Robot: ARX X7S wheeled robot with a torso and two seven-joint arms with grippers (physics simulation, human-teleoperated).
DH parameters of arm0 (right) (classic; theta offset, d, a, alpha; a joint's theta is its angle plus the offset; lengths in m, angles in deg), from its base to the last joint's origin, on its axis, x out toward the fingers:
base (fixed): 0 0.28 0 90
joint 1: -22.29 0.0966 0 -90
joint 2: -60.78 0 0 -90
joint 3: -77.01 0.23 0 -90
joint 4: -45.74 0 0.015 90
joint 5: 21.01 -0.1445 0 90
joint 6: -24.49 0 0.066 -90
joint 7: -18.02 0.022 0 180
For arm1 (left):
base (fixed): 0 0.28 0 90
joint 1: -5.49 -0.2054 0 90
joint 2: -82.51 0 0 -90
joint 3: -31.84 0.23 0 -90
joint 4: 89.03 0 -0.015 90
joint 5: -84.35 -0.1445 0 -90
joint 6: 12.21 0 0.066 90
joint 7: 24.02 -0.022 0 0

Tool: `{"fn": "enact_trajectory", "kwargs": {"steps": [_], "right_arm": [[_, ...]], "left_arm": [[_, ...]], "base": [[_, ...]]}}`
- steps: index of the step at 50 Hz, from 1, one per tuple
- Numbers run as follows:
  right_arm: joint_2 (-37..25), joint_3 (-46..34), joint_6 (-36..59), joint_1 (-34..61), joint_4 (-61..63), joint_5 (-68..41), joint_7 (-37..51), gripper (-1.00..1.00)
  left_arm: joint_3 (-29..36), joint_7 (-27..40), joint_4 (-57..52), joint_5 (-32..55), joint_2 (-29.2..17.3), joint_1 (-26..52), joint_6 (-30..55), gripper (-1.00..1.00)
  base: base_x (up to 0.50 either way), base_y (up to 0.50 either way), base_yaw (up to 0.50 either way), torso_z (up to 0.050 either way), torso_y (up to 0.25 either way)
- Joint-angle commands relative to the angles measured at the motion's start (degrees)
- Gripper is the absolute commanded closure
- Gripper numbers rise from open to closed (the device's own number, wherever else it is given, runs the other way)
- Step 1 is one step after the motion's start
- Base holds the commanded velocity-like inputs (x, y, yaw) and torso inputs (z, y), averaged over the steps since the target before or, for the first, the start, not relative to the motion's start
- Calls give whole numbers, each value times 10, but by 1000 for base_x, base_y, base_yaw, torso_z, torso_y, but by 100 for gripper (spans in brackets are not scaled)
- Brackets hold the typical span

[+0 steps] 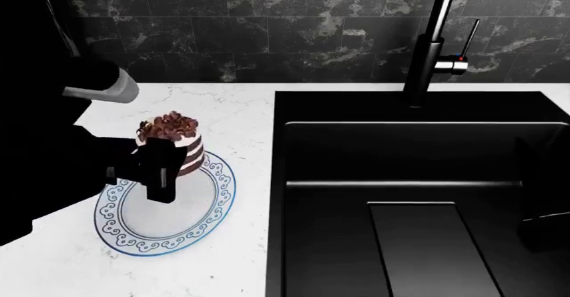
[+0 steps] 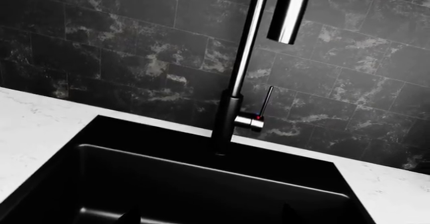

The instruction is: Move the dessert items from the plate to the tray.

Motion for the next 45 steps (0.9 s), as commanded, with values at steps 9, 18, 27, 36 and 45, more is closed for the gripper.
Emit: {"fn": "enact_trajectory", "kwargs": {"steps": [9,18,27,36,45], "right_arm": [[15,48,34,10,6,-43,23,-100],[15,54,38,11,3,-51,27,-100],[20,54,39,14,1,-52,22,-100],[22,51,40,15,1,-49,20,-100],[26,53,43,16,-1,-50,20,-100]], "left_arm": [[-46,30,-95,56,-45,1,-54,100],[-47,34,-104,64,-48,4,-58,100],[-48,30,-103,62,-49,2,-59,100],[-49,27,-99,57,-47,1,-61,100],[-49,23,-99,52,-46,-3,-64,100]], "base": [[-236,-89,0,0,1],[-457,-445,0,0,0],[-329,-488,0,0,0],[-65,-500,0,1,0],[-19,-500,0,0,0]]}}
